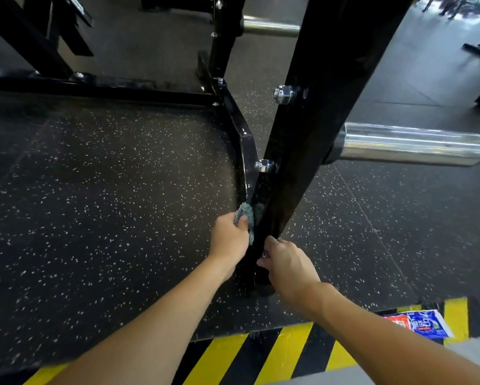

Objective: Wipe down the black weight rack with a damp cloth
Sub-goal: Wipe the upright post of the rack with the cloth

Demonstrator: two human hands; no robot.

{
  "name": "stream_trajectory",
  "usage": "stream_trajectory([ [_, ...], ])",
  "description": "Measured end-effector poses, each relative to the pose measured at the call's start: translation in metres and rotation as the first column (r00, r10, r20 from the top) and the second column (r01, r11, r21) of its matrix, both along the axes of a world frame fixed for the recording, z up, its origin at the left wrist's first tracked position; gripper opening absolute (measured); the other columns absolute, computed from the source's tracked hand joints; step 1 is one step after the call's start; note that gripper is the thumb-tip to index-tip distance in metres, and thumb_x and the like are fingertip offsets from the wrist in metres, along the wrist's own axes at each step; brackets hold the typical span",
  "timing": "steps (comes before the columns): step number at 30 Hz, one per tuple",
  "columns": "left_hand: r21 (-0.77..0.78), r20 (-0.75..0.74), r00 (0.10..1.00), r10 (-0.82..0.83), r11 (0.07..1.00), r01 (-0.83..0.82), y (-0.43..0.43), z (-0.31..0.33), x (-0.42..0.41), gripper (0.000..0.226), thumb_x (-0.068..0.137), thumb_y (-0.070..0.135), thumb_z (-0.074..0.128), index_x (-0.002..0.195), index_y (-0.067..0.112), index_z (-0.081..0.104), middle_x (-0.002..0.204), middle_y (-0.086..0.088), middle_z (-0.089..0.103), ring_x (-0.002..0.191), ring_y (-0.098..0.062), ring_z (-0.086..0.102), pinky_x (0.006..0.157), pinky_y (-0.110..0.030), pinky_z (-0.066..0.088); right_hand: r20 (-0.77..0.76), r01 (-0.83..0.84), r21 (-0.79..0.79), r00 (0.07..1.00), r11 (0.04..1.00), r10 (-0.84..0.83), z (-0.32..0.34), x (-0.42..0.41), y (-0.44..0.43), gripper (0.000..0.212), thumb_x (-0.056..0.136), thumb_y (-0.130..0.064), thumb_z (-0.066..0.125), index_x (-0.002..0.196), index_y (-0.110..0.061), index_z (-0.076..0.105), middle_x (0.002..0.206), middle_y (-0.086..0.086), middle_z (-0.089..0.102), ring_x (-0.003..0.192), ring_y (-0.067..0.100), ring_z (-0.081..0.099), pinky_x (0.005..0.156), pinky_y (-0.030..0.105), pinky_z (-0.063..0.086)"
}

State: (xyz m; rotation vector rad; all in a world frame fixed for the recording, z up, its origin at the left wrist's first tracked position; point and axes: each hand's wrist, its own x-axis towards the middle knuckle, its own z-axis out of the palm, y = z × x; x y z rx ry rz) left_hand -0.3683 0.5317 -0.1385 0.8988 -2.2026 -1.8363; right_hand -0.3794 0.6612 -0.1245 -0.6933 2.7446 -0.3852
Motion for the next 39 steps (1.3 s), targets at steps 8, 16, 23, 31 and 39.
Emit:
stream_trajectory([
  [8,-0.109,-0.296,0.955,-0.014,0.994,-0.020,0.010,0.020,0.019,0.024,0.103,0.019,0.049,0.088,0.010,0.065,0.080,-0.003,0.068,0.071,-0.011,0.061,0.066,-0.027,0.050,-0.004,0.002,0.058,1.000,0.998,-0.002,0.004,0.001,-0.003,0.019,0.101,-0.025,0.052,0.093,-0.017,0.038,0.105,0.010,0.063,0.098,0.034,0.062,0.067,0.032,0.037],
  [16,-0.027,-0.116,0.993,-0.017,1.000,0.014,-0.008,0.018,-0.021,0.029,0.105,0.021,0.046,0.087,0.007,0.063,0.077,-0.004,0.063,0.071,-0.018,0.055,0.065,-0.031,0.043,-0.012,-0.012,0.052,1.000,0.999,0.013,0.006,0.002,-0.004,0.009,0.100,-0.021,0.052,0.099,-0.014,0.046,0.105,0.010,0.064,0.097,0.034,0.063,0.071,0.034,0.044],
  [23,-0.132,-0.376,0.926,-0.025,0.991,-0.027,0.007,0.027,0.009,0.023,0.104,0.017,0.047,0.113,0.013,0.068,0.099,0.005,0.072,0.095,-0.009,0.067,0.085,-0.028,0.055,0.025,-0.031,0.114,0.999,0.993,0.028,0.012,-0.002,-0.004,0.016,0.101,-0.024,0.054,0.094,-0.014,0.043,0.106,0.012,0.064,0.100,0.035,0.062,0.069,0.031,0.038],
  [31,-0.088,-0.322,0.947,-0.008,0.996,-0.021,0.005,0.045,-0.004,0.022,0.104,0.018,0.046,0.112,0.014,0.066,0.099,0.000,0.070,0.096,-0.019,0.066,0.083,-0.034,0.054,-0.111,-0.010,0.119,0.994,0.993,0.023,0.062,-0.002,-0.019,0.024,0.097,-0.034,0.050,0.085,-0.016,0.059,0.089,0.009,0.065,0.084,0.035,0.062,0.067,0.033,0.044],
  [39,-0.115,-0.307,0.952,-0.004,0.993,-0.033,0.007,0.067,-0.006,0.022,0.104,0.014,0.045,0.109,0.014,0.066,0.099,0.000,0.068,0.091,-0.017,0.063,0.079,-0.033,0.051,-0.161,0.026,0.019,0.987,0.999,-0.023,0.105,0.006,-0.026,0.018,0.092,-0.023,0.047,0.079,-0.016,0.057,0.069,0.000,0.048,0.069,0.030,0.051,0.064,0.032,0.042],
])
